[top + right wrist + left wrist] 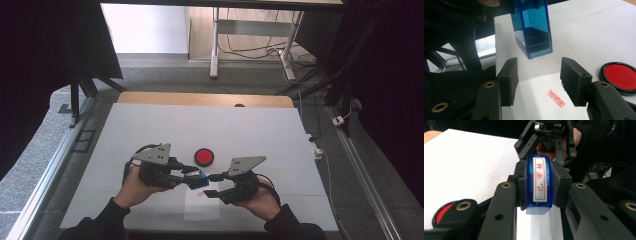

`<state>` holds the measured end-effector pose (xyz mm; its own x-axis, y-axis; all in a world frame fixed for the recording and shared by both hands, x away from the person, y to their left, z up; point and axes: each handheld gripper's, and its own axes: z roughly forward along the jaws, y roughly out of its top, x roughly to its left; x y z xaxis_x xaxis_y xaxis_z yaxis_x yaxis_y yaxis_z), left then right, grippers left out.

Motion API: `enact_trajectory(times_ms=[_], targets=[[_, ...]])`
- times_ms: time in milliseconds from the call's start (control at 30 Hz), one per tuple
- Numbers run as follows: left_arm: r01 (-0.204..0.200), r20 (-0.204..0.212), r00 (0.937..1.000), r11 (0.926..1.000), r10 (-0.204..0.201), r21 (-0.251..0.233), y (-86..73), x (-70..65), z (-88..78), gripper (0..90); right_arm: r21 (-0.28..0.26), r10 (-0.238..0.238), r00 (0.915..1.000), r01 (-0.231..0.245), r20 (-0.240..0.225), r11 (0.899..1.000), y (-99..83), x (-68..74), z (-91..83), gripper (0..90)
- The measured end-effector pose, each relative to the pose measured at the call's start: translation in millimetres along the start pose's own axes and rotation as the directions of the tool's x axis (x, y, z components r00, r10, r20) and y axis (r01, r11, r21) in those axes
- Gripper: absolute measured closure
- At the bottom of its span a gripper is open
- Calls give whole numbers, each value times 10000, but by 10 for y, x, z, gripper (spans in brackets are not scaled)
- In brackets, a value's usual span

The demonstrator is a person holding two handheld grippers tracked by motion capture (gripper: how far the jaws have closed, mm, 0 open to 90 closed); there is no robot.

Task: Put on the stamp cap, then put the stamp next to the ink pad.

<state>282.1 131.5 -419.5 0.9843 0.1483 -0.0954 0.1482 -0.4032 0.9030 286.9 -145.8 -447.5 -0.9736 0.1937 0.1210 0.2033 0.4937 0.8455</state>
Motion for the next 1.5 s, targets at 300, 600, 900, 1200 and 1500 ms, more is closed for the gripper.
enact_trajectory(times_ms=[300,600,900,1200,1500], targets=[[78,-381,9993,9992,-63,400,-16,19,-10,705,171,85,9985,-94,532,9998,-41,2,-42,391],[264,-842,9962,9978,-212,610,-32,49,-43,704,272,381,9921,-417,1194,9988,-76,-8,-96,288],[465,-1340,9904,9951,-346,869,-50,77,-77,705,115,620,9847,-648,1627,9978,-102,13,-191,218],[780,-1784,9822,9913,-583,1059,-94,126,-129,704,356,923,9700,-1028,2247,9941,-168,23,-261,133],[1136,-2182,9720,9873,-873,1107,-137,169,-208,705,574,1131,9534,-1342,2799,9893,-259,21,-362,31]])
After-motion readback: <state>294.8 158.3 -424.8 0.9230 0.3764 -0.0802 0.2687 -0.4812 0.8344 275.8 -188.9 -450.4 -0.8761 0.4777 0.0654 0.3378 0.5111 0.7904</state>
